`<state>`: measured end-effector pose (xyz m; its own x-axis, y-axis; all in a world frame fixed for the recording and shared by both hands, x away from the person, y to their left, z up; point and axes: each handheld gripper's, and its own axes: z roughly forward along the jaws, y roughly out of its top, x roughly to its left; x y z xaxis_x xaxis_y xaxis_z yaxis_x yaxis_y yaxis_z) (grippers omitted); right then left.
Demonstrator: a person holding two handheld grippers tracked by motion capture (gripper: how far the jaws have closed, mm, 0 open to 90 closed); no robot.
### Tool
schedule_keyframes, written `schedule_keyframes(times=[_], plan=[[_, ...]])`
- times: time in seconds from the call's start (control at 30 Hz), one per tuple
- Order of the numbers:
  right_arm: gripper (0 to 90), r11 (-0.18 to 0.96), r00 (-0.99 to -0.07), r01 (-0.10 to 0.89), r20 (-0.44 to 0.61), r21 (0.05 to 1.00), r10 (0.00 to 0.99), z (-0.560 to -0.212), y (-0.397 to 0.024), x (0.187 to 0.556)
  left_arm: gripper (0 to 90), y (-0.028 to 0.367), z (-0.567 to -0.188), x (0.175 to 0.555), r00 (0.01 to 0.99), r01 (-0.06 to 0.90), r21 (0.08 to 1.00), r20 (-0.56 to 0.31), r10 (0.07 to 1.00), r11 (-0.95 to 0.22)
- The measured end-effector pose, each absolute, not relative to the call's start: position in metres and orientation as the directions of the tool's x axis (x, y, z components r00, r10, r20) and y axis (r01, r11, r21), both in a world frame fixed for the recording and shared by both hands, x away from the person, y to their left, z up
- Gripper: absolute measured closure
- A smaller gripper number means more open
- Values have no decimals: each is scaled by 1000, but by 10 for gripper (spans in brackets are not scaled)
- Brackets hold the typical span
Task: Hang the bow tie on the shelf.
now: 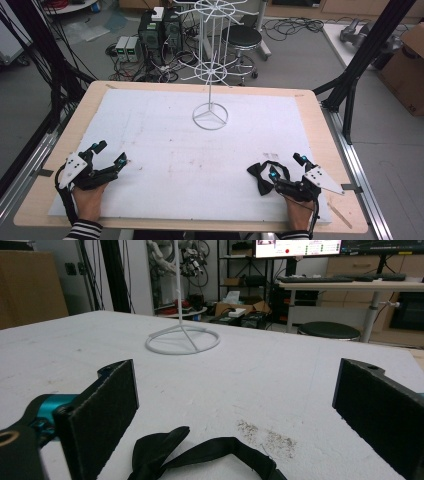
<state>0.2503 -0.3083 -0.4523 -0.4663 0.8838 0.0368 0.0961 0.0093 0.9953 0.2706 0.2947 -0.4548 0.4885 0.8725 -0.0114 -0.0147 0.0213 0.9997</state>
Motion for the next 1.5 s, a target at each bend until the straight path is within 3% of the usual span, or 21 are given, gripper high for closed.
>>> schedule_keyframes(times=[0.83,1.1,1.5], plan=[[33,17,-455,83,23,996,890,-453,-307,248,167,294,-455,271,483,-11,1000,-9,875,17],[33,13,-443,120,41,993,896,-451,-307,252,167,294,-455,271,484,-14,1000,-7,875,15],[33,87,-458,144,-11,986,889,-416,-298,252,166,294,-455,271,486,-15,1000,-10,874,20]])
